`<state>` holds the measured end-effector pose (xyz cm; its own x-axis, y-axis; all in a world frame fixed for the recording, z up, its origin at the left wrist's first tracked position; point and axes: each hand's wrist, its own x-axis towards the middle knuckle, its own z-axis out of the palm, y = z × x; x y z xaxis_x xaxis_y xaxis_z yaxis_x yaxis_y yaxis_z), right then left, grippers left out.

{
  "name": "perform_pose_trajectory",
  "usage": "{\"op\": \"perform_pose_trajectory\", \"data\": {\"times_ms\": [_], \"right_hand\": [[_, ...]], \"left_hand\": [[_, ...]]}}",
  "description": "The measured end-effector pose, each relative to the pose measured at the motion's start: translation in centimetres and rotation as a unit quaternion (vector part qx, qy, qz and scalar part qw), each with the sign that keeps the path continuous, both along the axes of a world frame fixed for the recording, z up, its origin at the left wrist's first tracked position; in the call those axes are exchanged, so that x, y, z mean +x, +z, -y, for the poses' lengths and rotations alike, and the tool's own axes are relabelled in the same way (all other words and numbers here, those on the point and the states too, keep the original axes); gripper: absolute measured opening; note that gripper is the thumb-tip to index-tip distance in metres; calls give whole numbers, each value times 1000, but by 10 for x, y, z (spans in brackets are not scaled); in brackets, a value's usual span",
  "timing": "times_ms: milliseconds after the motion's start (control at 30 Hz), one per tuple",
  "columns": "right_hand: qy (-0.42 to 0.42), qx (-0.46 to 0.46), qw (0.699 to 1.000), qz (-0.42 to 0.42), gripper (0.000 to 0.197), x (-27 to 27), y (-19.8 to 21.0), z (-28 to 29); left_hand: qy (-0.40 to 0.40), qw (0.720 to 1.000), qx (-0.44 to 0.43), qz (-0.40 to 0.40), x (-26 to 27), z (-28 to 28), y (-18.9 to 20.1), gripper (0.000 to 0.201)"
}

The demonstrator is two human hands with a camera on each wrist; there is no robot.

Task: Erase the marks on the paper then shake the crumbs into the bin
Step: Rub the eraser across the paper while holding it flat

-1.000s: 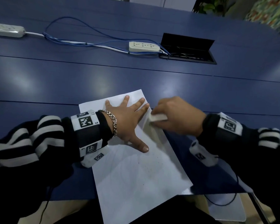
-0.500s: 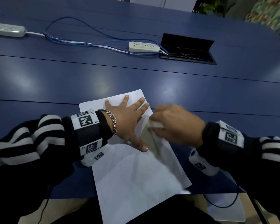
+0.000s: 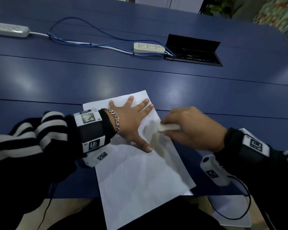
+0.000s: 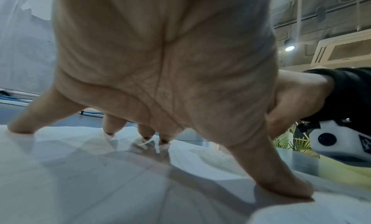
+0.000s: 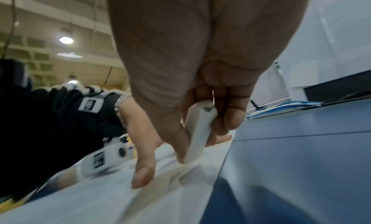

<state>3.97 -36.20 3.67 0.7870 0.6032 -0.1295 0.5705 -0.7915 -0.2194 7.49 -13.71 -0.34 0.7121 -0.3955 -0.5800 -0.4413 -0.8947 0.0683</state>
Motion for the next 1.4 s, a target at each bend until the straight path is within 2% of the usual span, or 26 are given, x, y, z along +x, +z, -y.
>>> {"op": "perform_pose_trajectory", "data": {"times_ms": [100, 167, 233, 300, 367, 467, 600, 767, 867, 1067, 1167, 1267, 1400], "right_hand": [[-84, 94, 990, 65, 25, 0, 10, 24], [-128, 113, 982, 84, 29, -5, 14, 39], [-157, 110, 978, 86, 35, -12, 14, 53], [-169, 113, 976, 78, 34, -20, 14, 64], [-172, 117, 976, 69, 33, -28, 14, 70], [-162, 117, 979, 45, 32, -40, 11, 71], [-102, 108, 989, 3, 29, -56, 4, 57], [-9, 42, 997, -68, 32, -73, -7, 35], [15, -5, 998, -69, 33, -74, -13, 28], [10, -39, 998, -45, 32, -74, -11, 24], [-6, -52, 997, -50, 33, -69, -7, 23], [-13, -56, 997, -53, 31, -62, -3, 21], [-33, -32, 998, -49, 32, -59, 1, 7]], "left_hand": [[-16, 998, -48, 29, 4, -8, 2, 146], [-22, 995, -76, 66, 7, -18, 18, 128], [2, 993, -92, 71, 5, -32, 39, 108], [39, 994, -85, 62, -9, -49, 56, 96], [56, 996, -29, 68, -39, -63, 66, 89], [30, 997, 60, 29, -94, -64, 70, 96], [16, 995, 77, -68, -125, -52, 59, 126], [-35, 997, 73, -18, -110, -54, 34, 142], [-73, 995, 70, -2, -84, -54, 26, 143], [-110, 994, 22, 1, -39, -61, 26, 134], [-140, 990, -15, -10, -37, -57, 21, 131], [-124, 992, -29, -19, -41, -51, 9, 134], [-108, 993, -26, 31, -45, -46, 0, 134]]}}
